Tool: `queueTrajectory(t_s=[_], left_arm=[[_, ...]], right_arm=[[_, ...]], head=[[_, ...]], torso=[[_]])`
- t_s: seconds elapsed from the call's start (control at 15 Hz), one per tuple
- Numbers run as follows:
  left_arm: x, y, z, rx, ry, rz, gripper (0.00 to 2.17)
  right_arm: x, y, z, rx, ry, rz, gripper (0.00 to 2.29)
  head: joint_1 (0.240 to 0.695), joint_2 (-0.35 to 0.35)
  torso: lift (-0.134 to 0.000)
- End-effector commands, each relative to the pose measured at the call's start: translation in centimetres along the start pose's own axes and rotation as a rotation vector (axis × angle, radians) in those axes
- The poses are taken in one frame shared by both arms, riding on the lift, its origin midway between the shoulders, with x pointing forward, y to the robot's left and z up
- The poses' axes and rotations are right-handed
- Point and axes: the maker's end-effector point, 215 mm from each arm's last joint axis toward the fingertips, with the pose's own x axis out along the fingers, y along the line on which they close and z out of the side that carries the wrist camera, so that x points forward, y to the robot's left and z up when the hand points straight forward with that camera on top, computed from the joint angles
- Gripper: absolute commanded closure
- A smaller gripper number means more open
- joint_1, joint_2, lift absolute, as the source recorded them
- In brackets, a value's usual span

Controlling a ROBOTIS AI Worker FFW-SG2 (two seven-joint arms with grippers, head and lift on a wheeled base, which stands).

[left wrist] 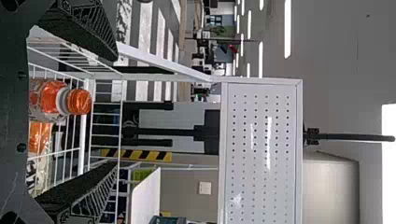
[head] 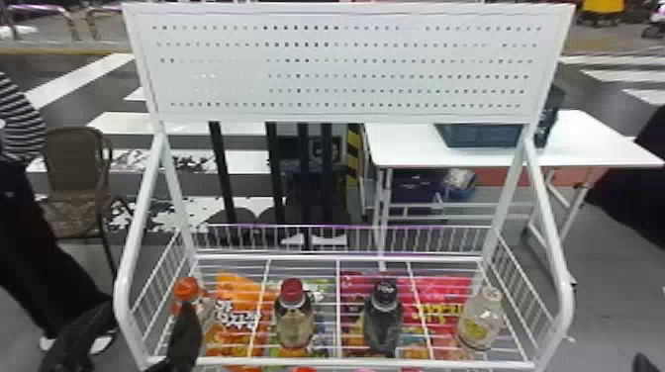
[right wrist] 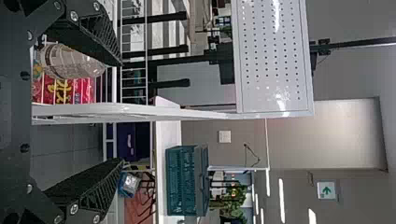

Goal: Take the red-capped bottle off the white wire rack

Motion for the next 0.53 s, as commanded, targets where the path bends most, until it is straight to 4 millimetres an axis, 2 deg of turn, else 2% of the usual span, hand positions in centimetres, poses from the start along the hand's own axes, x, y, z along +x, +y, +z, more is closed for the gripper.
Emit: queueTrajectory(t_s=[0.0,0.07,0.33,0.47], left_arm=[[-0.2,-1.5,-2.3,-0.014,0.038,-0.022,0.09],[-0.1,-2.8,-4.1,-0.027,0.058,-0.039,0.09],[0.2,-8.7,-8.8,-0.057,0.044,-0.087,0.09],[0.9,-12.2,-11.9,-0.057,0.076,-0.128,0.09]], right_arm=[[0.1,0.0,0.1,-0.001,-0.002,0.001,0.17],[0.1,0.1,0.1,-0.001,-0.003,0.002,0.17],[0.2,0.1,0.0,0.000,-0.002,0.002,0.17],[0.3,0.1,0.0,-0.002,-0.003,0.003,0.17]], head=[[0.499,0.000],[0.499,0.000],[0.499,0.000],[0.499,0.000]], torso=[[0.000],[0.000],[0.000],[0.000]])
